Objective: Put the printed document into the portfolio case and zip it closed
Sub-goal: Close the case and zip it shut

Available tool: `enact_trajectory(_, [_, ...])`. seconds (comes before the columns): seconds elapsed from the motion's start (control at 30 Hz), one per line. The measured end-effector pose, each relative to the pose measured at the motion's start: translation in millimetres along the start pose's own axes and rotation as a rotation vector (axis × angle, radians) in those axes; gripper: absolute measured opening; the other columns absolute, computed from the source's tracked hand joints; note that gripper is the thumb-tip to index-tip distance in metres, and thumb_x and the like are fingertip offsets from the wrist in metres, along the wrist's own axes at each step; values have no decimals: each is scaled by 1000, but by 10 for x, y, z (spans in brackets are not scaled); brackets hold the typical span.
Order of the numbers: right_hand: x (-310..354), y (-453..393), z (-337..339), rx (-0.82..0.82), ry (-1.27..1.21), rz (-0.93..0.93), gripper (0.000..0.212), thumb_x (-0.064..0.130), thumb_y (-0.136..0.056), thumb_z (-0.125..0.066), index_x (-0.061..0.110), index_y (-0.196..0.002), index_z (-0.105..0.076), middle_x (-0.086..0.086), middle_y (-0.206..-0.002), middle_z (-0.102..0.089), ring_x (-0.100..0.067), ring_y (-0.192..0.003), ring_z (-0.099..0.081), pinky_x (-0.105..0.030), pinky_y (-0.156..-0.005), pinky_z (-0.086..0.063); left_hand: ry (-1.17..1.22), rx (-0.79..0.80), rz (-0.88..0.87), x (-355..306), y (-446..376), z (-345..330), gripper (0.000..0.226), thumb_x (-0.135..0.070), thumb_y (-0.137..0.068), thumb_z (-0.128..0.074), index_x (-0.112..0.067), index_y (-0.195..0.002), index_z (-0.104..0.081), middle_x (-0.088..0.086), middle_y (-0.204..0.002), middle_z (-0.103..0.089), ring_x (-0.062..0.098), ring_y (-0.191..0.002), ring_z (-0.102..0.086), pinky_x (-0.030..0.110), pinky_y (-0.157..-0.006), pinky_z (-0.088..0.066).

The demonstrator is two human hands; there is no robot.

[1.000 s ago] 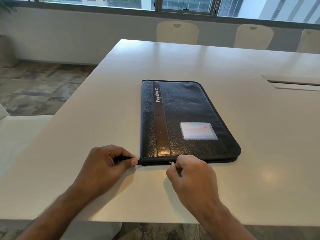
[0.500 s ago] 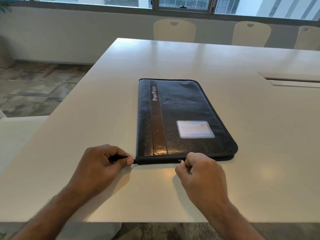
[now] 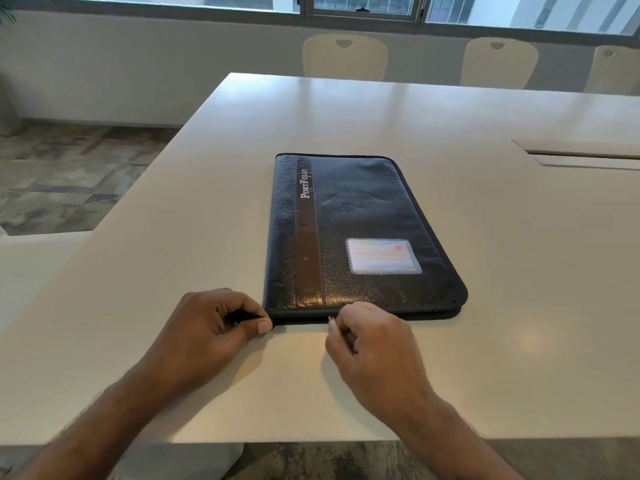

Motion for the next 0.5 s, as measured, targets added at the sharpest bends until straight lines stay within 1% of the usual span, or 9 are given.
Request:
enact_trajectory(0.1, [40, -13, -41, 28, -3, 33, 32, 22, -90, -56, 15, -61, -44, 6, -59, -46, -14, -53, -42, -30, -47, -37, -1, 2, 18, 32, -8, 19, 21, -15, -76, -81, -34, -69, -75, -18, -75, -73, 5, -75, -68, 13, -64, -48])
enact_trajectory(0.17, [-8, -3, -3, 32, -11, 32, 32, 23, -90, -57, 16, -61, -44, 6, -59, -46, -14, -52, -43, -32, -48, -39, -5, -3, 24, 32, 3, 44, 22, -14, -76, -81, -34, -68, -74, -19, -73, -73, 3, -73, -68, 11, -62, -46])
enact_trajectory(0.23, [-85, 15, 67, 27, -6, 17, 33, 24, -89, -59, 15, -60, -47, 7, -58, -47, -15, -52, -44, -34, -47, -40, -14, -45, 35, 35, 14, 89, 23, -13, -76, -81, -33, -68, -74, -21, -70, -72, 0, -71, -67, 7, -61, -44])
enact_trajectory(0.3, [-148, 28, 133, 6, 5, 7, 33, 23, -88, -61, 16, -59, -47, 7, -56, -46, -16, -51, -44, -33, -45, -40, -32, -85, 42, 25, 21, 123, 22, -12, -75, -82, -32, -68, -75, -23, -69, -71, -2, -71, -66, 5, -60, -43])
enact_trajectory(0.4, [-190, 36, 172, -18, 13, -8, 36, 21, -87, -63, 18, -57, -43, 8, -55, -44, -15, -50, -43, -33, -43, -37, -36, -88, 49, 3, 30, 98, 19, -13, -75, -82, -31, -69, -76, -25, -70, -70, -3, -74, -65, 5, -60, -43])
enact_trajectory(0.5, [-214, 40, 178, -35, 11, -28, 39, 20, -86, -63, 22, -56, -38, 10, -53, -41, -14, -49, -41, -29, -42, -34, -59, -72, 63, 19, 23, 106, 20, -17, -76, -82, -35, -72, -74, -22, -71, -71, -2, -77, -64, 10, -63, -46])
Point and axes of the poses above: each hand's wrist, its own y-axis away from the middle knuckle, its own z-axis out of the back of the hand, x = y × z, the point moved 7 cm from there along -y, towards the middle knuckle
